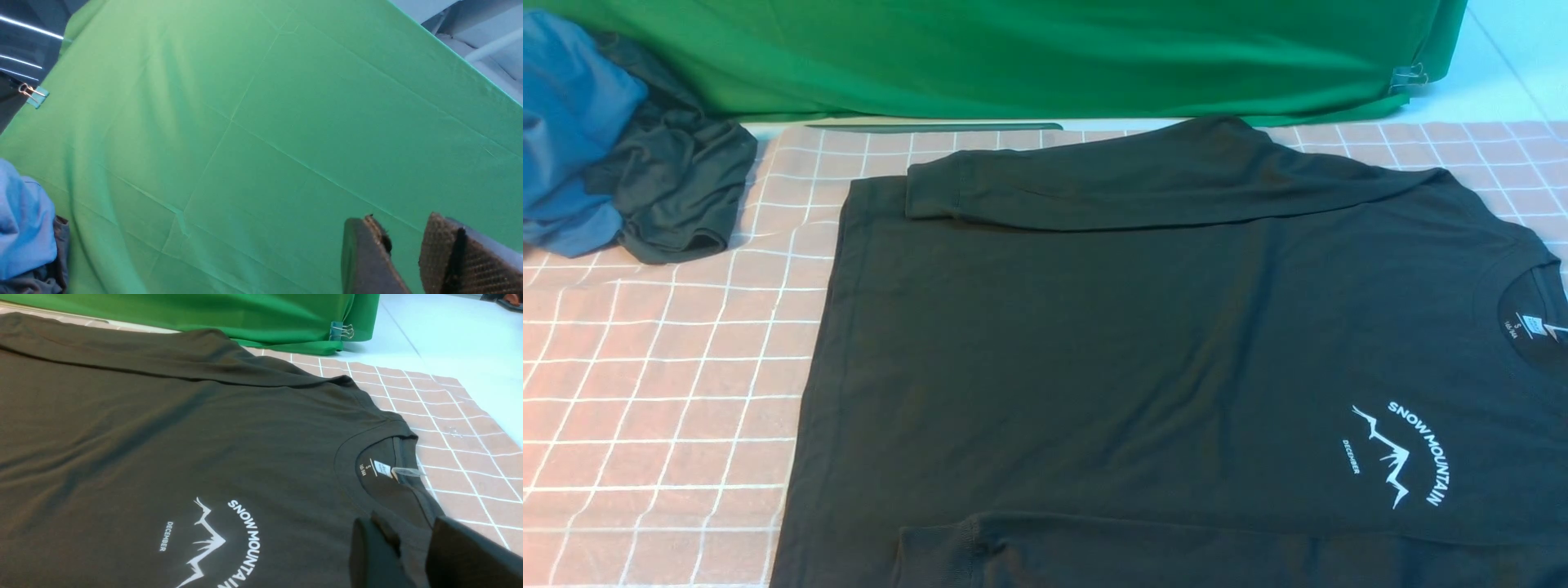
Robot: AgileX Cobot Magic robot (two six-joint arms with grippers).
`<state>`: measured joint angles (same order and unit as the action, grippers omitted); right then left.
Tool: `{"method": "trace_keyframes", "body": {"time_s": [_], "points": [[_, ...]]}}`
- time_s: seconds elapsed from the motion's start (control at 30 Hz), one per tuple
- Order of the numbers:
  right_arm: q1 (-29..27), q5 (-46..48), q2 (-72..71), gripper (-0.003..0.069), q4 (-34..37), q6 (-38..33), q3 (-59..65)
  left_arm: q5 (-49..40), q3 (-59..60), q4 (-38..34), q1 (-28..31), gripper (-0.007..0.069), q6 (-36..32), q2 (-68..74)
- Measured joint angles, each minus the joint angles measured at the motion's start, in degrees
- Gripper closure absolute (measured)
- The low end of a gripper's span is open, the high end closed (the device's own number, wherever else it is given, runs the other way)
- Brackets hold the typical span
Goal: Fold a long-sleeved shirt over a pink coffee tablecloth.
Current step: 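Grasp the left edge of the dark T-shirt lying flat on the table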
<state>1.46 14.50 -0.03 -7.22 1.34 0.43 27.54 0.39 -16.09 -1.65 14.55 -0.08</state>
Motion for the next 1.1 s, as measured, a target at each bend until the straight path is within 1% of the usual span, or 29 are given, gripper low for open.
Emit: {"method": "trace_keyframes", "body": {"time_s": [0.1, 0.17, 0.2, 0.27, 0.3, 0.37, 0.43, 0.47, 0.5, 0.53, 0.57, 0.6, 0.63, 0.7, 0.73, 0.77, 0.8, 0.83, 0.87, 0.9, 0.93, 0.97, 1.0, 1.03, 1.07, 1.1], "points": [[0.00, -1.17, 0.00, 0.0417, 0.07, 0.00, 0.00, 3.08, 0.00, 0.15, 0.00, 0.0416, 1.49, 0.00], [0.00, -5.06, 0.00, 0.0417, 1.53, 0.86, 0.00, 5.72, 0.00, 0.20, 0.00, 0.0461, 4.59, -0.05], [0.00, -8.33, 0.00, 0.0417, 3.32, 2.38, 0.00, 5.69, -0.50, 0.20, 0.00, 0.0497, 6.36, -0.05], [0.00, -15.03, 0.00, 0.0417, 6.73, 6.86, 0.00, 2.65, -3.37, 0.64, 0.00, 0.0571, 8.99, -0.05], [0.00, -18.68, 0.00, 0.0417, 8.10, 10.26, 0.00, 0.06, -6.01, 1.38, 0.00, 0.0592, 10.06, 0.47], [0.00, -24.36, 0.00, 0.0417, 9.59, 16.77, 0.00, -6.70, -12.23, 2.55, 0.00, 0.0606, 11.60, 2.47], [0.00, -28.62, 0.00, 0.0417, 10.29, 20.19, 0.00, -18.56, -21.38, 3.08, 0.00, 0.0612, 12.47, 7.86], [0.00, -29.78, 0.00, 0.0417, 10.36, 20.85, 0.00, -22.43, -24.91, 3.23, 0.00, 0.0612, 12.59, 10.54], [0.00, -30.87, 0.00, 0.0417, 10.48, 21.10, 0.00, -30.89, -29.47, 3.34, 0.00, 0.0612, 12.50, 14.43], [0.00, -31.47, 0.00, 0.0417, 10.54, 21.16, 0.00, -37.03, -33.09, 3.39, 0.00, 0.0612, 12.19, 18.77], [0.00, -31.82, 0.00, 0.0417, 10.54, 21.59, 0.00, -44.98, -38.27, 3.39, 0.00, 0.0612, 11.00, 23.38], [0.00, -32.17, 0.00, 0.0417, 10.54, 22.46, 0.00, -52.91, -40.68, 3.39, 0.00, 0.0612, 9.69, 27.19], [0.00, -32.23, 0.00, 0.0417, 10.54, 23.48, 0.00, -60.23, -44.88, 2.96, 0.00, 0.0612, 7.08, 33.14], [0.00, -32.50, 0.00, 0.0417, 10.58, 26.32, 0.00, -71.61, -49.29, 1.77, 0.00, 0.0612, 2.42, 41.69], [0.03, -32.23, 0.00, 0.0418, 10.58, 27.99, 0.00, -75.36, -50.55, 0.85, 0.00, 0.0612, -0.18, 46.04], [0.16, -31.04, 0.00, 0.0423, 10.58, 29.89, -0.43, -77.04, -50.93, -0.04, 0.00, 0.0612, -2.06, 48.46], [0.88, -26.18, 0.00, 0.0447, 10.60, 31.47, -2.23, -79.61, -50.80, -1.74, 0.00, 0.0612, -5.12, 54.39], [1.51, -22.52, 0.09, 0.0470, 10.65, 31.56, -4.80, -80.64, -50.33, -2.61, 0.00, 0.0612, -6.76, 56.44], [2.54, -17.27, 0.75, 0.0508, 10.65, 30.38, -8.24, -81.07, -49.52, -3.56, -0.06, 0.0612, -8.47, 59.49], [3.52, -12.76, 1.74, 0.0544, 10.65, 28.95, -10.57, -81.18, -48.71, -4.11, -0.28, 0.0612, -9.50, 62.14], [5.18, -5.91, 3.99, 0.0589, 10.59, 24.50, -16.42, -80.96, -47.35, -4.44, -1.24, 0.0612, -10.41, 64.78], [5.47, -4.77, 4.44, 0.0594, 10.59, 24.50, -16.42, -80.90, -46.88, -4.44, -1.74, 0.0612, -10.60, 65.18], [7.64, 2.80, 8.26, 0.0616, 10.58, 19.77, -22.33, -80.16, -45.56, -4.19, -3.72, 0.0612, -10.89, 67.53], [9.49, 8.95, 12.25, 0.0621, 10.58, 16.05, -27.83, -79.39, -44.31, -3.67, -6.98, 0.0612, -10.81, 69.04], [10.39, 11.87, 14.33, 0.0621, 10.58, 14.85, -29.98, -78.88, -43.83, -3.48, -8.07, 0.0612, -10.67, 69.62], [12.05, 17.28, 18.72, 0.0621, 10.58, 13.20, -33.19, -77.86, -43.19, -2.67, -11.51, 0.0612, -10.02, 70.61]]}}
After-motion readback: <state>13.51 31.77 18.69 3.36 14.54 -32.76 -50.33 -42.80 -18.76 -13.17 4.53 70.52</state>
